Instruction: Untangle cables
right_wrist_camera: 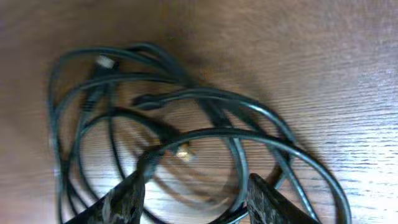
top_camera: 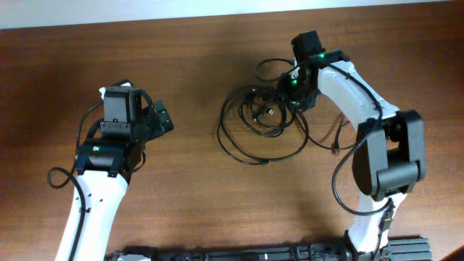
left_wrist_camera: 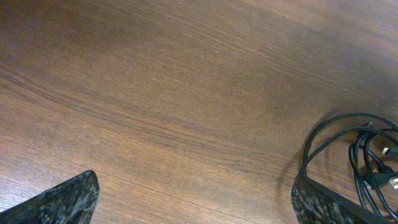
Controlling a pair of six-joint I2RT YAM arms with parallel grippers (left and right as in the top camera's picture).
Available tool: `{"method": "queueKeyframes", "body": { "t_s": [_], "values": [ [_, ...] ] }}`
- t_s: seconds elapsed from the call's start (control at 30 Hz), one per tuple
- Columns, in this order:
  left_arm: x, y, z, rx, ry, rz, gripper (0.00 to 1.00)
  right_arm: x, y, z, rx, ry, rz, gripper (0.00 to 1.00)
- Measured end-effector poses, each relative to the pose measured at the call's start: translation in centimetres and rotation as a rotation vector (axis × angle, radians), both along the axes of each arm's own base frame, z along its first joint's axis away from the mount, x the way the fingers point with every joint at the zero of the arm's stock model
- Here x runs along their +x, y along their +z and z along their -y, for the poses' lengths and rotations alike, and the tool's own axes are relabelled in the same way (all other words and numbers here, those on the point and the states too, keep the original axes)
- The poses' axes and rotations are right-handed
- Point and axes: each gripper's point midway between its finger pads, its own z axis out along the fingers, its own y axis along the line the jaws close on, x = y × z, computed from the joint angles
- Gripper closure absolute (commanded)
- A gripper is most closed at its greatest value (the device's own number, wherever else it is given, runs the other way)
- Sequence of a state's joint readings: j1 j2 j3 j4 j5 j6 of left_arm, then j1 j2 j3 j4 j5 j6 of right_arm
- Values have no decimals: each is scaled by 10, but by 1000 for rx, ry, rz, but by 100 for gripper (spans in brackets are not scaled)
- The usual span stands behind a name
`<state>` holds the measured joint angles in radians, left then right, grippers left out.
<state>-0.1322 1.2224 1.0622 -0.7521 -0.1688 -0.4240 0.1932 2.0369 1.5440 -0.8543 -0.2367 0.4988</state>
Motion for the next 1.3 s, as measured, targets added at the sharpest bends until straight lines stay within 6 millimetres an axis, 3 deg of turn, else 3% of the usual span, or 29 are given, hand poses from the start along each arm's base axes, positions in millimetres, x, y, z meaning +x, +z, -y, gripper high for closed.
{"method": "queueKeyframes", "body": {
  "t_s": [0.03,0.1,0.2,0.3,0.37,0.47,0.5,0.63,0.73,0.83,0.9,1.3],
  "values": [
    [0,0,0,0,0,0,1,0,-1,4,-12,-3,-4,66],
    [0,0,0,0,0,0,1,-8,-1,1,20,55,-24,62],
    [0,0,0,0,0,0,1,-51,5,-31,134,412,-74,55],
    [0,0,0,0,0,0,1,-78,16,-59,260,662,-54,53],
    [0,0,0,0,0,0,1,-83,14,-77,238,791,-4,53],
    [0,0,0,0,0,-1,1,-73,3,-89,72,902,74,54],
    [0,0,0,0,0,0,1,-70,-1,-91,13,929,93,61],
    [0,0,0,0,0,0,1,-69,-10,-91,-92,958,90,77],
    [0,0,0,0,0,0,1,-70,-11,-93,-105,965,88,80],
    [0,0,0,0,0,0,1,-74,-34,-91,-108,971,29,91],
    [0,0,0,0,0,0,1,-75,-38,-91,-108,970,18,96],
    [-9,-7,-1,7,0,-49,1,-87,-38,-84,-111,952,-44,96]
  ]
}}
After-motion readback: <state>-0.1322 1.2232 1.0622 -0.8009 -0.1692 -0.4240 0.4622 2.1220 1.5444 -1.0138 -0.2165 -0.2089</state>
